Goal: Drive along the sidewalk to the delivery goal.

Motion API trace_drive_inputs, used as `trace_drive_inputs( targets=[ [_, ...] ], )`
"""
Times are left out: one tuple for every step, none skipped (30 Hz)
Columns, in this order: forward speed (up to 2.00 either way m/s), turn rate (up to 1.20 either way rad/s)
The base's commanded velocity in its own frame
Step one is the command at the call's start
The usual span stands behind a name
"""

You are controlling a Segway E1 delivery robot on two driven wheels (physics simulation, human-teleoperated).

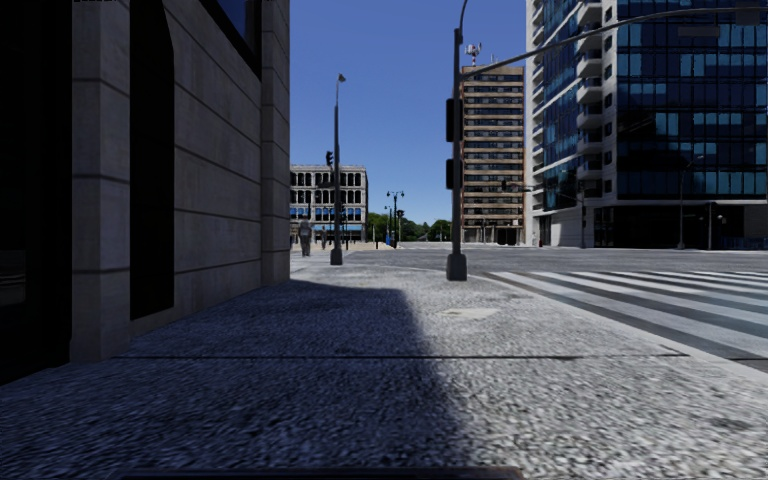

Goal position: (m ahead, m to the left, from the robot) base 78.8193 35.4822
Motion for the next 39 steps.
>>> trace_drive_inputs(
  targets=[
    [2.0, 0.0],
    [2.0, 0.0],
    [2.0, 0.0],
    [2.0, 0.0],
    [2.0, 0.0],
    [2.0, 0.0],
    [2.0, 0.0],
    [2.0, 0.0],
    [2.0, 0.0],
    [2.0, 0.0],
    [2.0, 0.0],
    [2.0, 0.0],
    [2.0, 0.0],
    [2.0, 0.0],
    [2.0, 0.0],
    [2.0, 0.0],
    [2.0, 0.0],
    [2.0, 0.0],
    [2.0, 0.0],
    [2.0, 0.0],
    [2.0, 0.0],
    [2.0, 0.0],
    [2.0, 0.0],
    [2.0, 0.0],
    [2.0, 0.0],
    [2.0, 0.0],
    [2.0, 0.0],
    [2.0, 0.0],
    [2.0, 0.0],
    [2.0, 0.0],
    [2.0, 0.0],
    [2.0, 0.0],
    [2.0, 0.0],
    [2.0, 0.0],
    [2.0, 0.0],
    [2.0, 0.0],
    [2.0, 0.0],
    [2.0, 0.0],
    [2.0, 0.0]
  ],
)
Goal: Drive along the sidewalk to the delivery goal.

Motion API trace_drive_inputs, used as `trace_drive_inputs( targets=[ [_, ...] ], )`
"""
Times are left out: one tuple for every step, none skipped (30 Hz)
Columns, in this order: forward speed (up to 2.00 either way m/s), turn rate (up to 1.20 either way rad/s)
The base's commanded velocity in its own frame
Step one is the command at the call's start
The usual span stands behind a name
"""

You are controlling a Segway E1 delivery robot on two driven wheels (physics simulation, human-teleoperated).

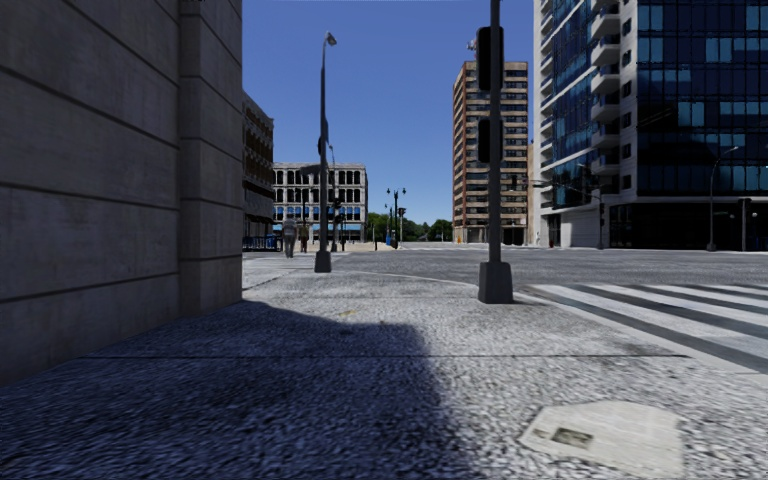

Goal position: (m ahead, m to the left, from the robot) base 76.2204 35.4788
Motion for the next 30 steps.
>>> trace_drive_inputs(
  targets=[
    [2.0, 0.0],
    [2.0, 0.0],
    [2.0, 0.0],
    [2.0, 0.0],
    [2.0, 0.0],
    [2.0, 0.0],
    [2.0, 0.0],
    [2.0, 0.0],
    [2.0, 0.0],
    [2.0, 0.0],
    [2.0, 0.0],
    [2.0, 0.0],
    [2.0, 0.0],
    [2.0, 0.0],
    [2.0, 0.03],
    [2.0, 0.09],
    [2.0, 0.09],
    [2.0, 0.14],
    [2.0, 0.17],
    [2.0, 0.18],
    [2.0, 0.19],
    [2.0, 0.19],
    [2.0, 0.2],
    [2.0, 0.23],
    [2.0, 0.27],
    [2.0, 0.27],
    [2.0, 0.27],
    [2.0, 0.28],
    [2.0, 0.28],
    [2.0, 0.28]
  ],
)
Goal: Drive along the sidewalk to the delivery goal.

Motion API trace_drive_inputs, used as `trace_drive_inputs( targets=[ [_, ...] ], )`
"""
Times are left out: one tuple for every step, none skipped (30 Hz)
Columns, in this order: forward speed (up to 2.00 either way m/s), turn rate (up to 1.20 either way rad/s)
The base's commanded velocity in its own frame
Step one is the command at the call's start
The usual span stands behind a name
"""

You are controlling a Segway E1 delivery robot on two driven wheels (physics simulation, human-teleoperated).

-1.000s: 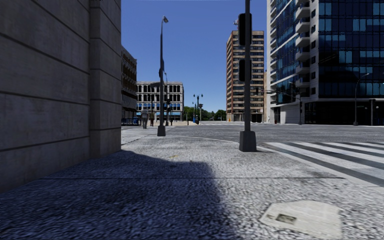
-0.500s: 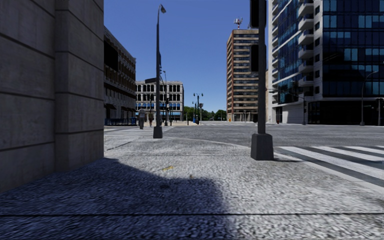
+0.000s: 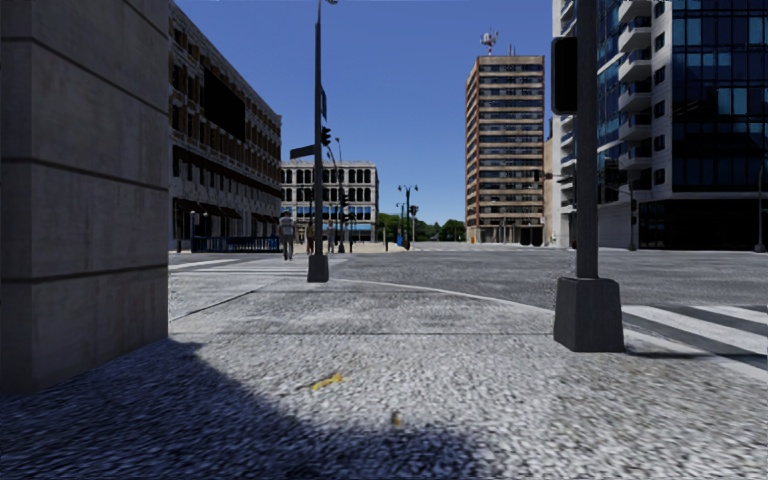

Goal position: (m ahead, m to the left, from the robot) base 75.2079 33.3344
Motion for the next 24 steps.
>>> trace_drive_inputs(
  targets=[
    [2.0, 0.28],
    [2.0, 0.28],
    [2.0, 0.29],
    [2.0, 0.29],
    [2.0, 0.31],
    [2.0, 0.31],
    [2.0, 0.33],
    [2.0, 0.33],
    [2.0, 0.35],
    [2.0, 0.35],
    [2.0, 0.37],
    [2.0, 0.38],
    [2.0, 0.38],
    [2.0, 0.38],
    [2.0, 0.38],
    [2.0, 0.38],
    [2.0, 0.38],
    [2.0, 0.38],
    [2.0, 0.38],
    [2.0, 0.38],
    [2.0, 0.38],
    [2.0, 0.38],
    [2.0, 0.38],
    [2.0, 0.38]
  ],
)
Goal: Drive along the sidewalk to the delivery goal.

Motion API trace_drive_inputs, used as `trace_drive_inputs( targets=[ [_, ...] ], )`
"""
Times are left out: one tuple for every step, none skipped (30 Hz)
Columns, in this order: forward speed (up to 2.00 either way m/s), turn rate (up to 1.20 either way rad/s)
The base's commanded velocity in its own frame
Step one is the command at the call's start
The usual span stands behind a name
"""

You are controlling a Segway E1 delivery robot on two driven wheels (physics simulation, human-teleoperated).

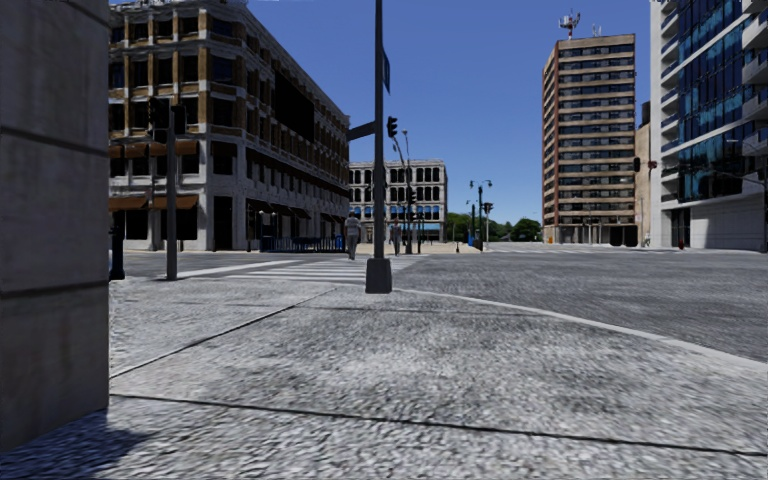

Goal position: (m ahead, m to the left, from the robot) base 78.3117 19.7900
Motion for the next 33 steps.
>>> trace_drive_inputs(
  targets=[
    [2.0, 0.38],
    [2.0, 0.38],
    [2.0, 0.38],
    [2.0, 0.38],
    [2.0, 0.38],
    [2.0, 0.38],
    [2.0, 0.38],
    [2.0, 0.38],
    [2.0, 0.38],
    [2.0, 0.38],
    [2.0, 0.38],
    [2.0, 0.38],
    [2.0, 0.38],
    [2.0, 0.38],
    [2.0, 0.38],
    [2.0, 0.38],
    [2.0, 0.38],
    [2.0, 0.38],
    [2.0, 0.38],
    [2.0, 0.38],
    [2.0, 0.38],
    [2.0, 0.38],
    [2.0, 0.38],
    [2.0, 0.38],
    [2.0, 0.38],
    [2.0, 0.38],
    [2.0, 0.38],
    [2.0, 0.38],
    [2.0, 0.38],
    [2.0, 0.38],
    [2.0, 0.37],
    [2.0, 0.32],
    [2.0, 0.32]
  ],
)
